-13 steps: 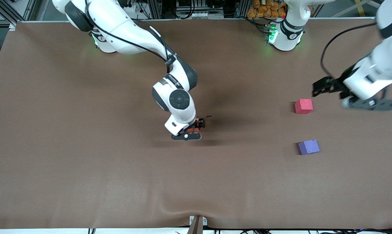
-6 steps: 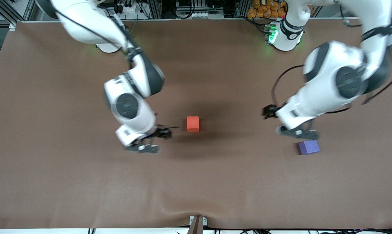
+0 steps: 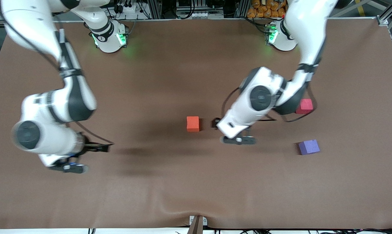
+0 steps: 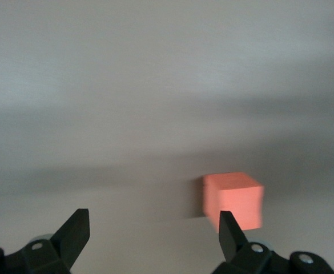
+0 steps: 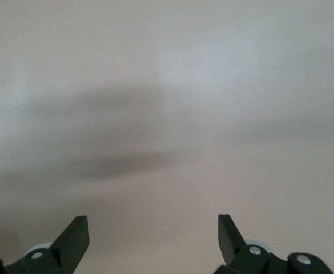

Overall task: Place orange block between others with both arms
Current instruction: 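Set down the orange cube while the left gripper reaches toward it, then grasp the orange cube with the left gripper while the right gripper withdraws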

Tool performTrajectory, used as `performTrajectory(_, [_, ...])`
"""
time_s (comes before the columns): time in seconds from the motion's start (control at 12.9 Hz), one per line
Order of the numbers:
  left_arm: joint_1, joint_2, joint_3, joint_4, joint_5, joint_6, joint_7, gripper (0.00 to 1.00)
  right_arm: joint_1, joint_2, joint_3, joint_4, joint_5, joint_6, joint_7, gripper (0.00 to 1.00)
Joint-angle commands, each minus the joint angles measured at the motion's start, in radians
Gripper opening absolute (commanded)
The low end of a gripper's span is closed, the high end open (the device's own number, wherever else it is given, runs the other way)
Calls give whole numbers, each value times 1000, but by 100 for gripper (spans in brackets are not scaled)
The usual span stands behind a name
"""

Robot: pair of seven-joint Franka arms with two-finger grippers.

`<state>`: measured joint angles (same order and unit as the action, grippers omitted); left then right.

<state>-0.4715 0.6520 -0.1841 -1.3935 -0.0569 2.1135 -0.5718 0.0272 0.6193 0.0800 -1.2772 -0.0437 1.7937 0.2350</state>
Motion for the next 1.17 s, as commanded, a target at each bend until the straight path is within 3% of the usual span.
performTrajectory(0.0, [-149, 107, 87, 105, 0, 99, -88, 100, -133, -35, 24, -31, -10, -11, -119, 100])
performTrajectory(0.16, [-237, 158, 144, 107, -1, 158, -155, 100, -203, -47, 23, -36, -10, -16, -204, 100])
performTrajectory(0.47, [-285, 213, 160, 94, 18, 155, -181, 100, -263, -72, 21, -68, -13, -19, -217, 100])
performTrajectory(0.85, [-312, 253, 160, 96, 17, 155, -227, 100, -236, -309, 29, -351, -27, 61, -218, 100])
performTrajectory(1.01, [-322, 258, 163, 94, 23, 155, -243, 87, -210, -348, 32, -343, -25, 0, -252, 100])
performTrajectory(1.09, [-322, 259, 163, 93, 25, 155, -243, 73, -204, -365, 35, -331, -24, -23, -282, 100])
